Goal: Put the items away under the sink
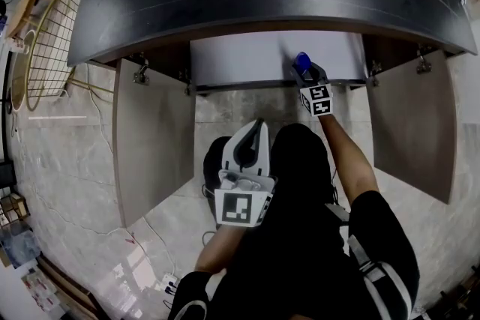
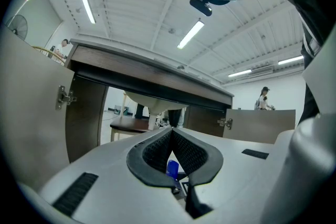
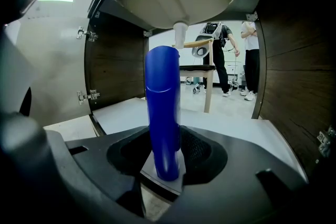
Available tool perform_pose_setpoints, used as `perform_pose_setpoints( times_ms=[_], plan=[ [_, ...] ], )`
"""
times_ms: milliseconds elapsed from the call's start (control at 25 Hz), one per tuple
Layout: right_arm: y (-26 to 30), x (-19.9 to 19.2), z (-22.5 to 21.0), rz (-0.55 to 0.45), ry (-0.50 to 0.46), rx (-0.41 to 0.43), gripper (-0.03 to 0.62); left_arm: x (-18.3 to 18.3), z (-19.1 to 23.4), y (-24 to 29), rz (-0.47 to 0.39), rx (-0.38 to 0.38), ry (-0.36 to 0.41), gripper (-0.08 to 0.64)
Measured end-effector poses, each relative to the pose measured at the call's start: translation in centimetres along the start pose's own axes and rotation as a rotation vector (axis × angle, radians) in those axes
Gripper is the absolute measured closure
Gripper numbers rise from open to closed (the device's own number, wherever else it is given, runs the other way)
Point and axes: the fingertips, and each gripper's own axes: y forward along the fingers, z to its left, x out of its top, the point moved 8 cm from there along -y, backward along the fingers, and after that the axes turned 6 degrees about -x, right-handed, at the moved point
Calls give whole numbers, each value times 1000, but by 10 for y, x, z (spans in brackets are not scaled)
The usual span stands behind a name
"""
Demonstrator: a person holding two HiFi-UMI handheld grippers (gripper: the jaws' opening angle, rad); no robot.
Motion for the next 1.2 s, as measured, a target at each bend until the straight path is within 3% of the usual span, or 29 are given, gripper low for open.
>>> perform_pose_setpoints(
  times_ms=[560, 880, 960, 1200],
  plan=[
    [-8, -6, 0, 51, 15, -15, 396, 2, 1, -4, 0, 0, -14, 546],
    [-30, -5, 5, 119, 49, 1, 399, 20, -3, 5, 2, -42, -45, 545],
    [-38, -2, 7, 158, 62, 2, 428, 31, -6, 9, 7, -57, -31, 545],
    [-86, 25, 13, 319, 102, 4, 535, 89, -19, 13, 84, -24, -91, 546]
  ],
)
